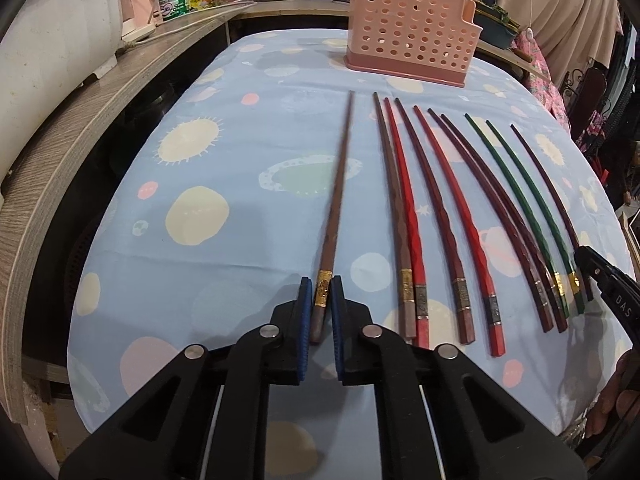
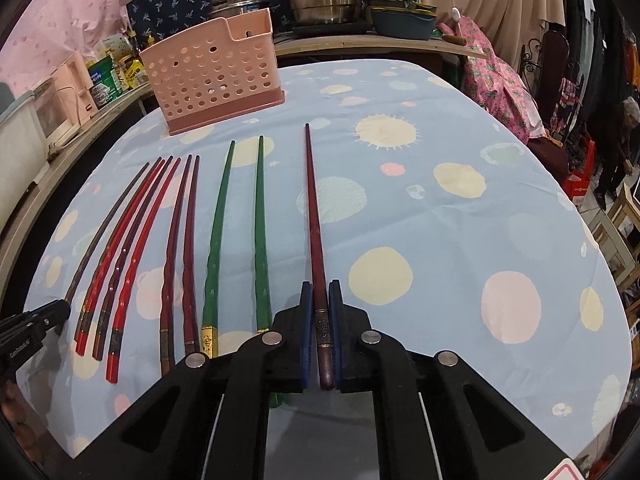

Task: Organize utensils
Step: 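Grasp a brown chopstick with the left tool while the right tool grasps a dark red chopstick, then lift both chopsticks over the pink basket and open both tools to drop them in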

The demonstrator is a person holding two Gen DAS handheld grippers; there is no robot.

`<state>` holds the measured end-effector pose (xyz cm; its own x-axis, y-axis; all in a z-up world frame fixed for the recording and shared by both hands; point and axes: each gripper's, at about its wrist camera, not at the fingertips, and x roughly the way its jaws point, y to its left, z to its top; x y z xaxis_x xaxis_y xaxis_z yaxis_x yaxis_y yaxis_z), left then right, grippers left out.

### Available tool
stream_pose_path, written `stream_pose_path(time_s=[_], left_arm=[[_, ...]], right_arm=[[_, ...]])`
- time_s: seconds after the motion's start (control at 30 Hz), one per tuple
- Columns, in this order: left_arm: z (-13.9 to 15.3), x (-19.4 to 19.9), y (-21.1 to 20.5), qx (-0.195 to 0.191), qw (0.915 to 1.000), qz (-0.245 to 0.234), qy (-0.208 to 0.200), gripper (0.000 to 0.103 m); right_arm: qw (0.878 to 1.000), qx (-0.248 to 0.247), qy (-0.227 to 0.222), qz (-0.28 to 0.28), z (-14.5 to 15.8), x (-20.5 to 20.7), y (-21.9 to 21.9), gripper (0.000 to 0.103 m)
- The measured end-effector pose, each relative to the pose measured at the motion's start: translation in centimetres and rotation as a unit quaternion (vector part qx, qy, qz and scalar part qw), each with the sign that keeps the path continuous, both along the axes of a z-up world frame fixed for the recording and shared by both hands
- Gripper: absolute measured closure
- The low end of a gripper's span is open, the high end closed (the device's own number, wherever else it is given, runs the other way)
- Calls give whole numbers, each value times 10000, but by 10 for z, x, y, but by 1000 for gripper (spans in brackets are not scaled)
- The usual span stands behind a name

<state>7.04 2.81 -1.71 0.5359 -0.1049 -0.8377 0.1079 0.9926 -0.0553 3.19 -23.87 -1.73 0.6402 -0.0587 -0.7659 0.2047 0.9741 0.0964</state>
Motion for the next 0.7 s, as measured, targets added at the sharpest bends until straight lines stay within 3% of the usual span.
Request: stream_pose_path(time_s=[0.17, 0.37, 0.7], left_arm=[[8, -4, 4, -147, 9999, 19, -15, 96], [39, -6, 16, -391, 9989, 84, -226, 96], [119, 19, 23, -417, 9926, 231, -1119, 96]], right_arm=[[9999, 62, -144, -39, 12, -10, -3, 96], [9983, 105, -578, -3, 50, -18, -5, 96], [9899, 63, -1415, 0, 128, -1, -18, 96]])
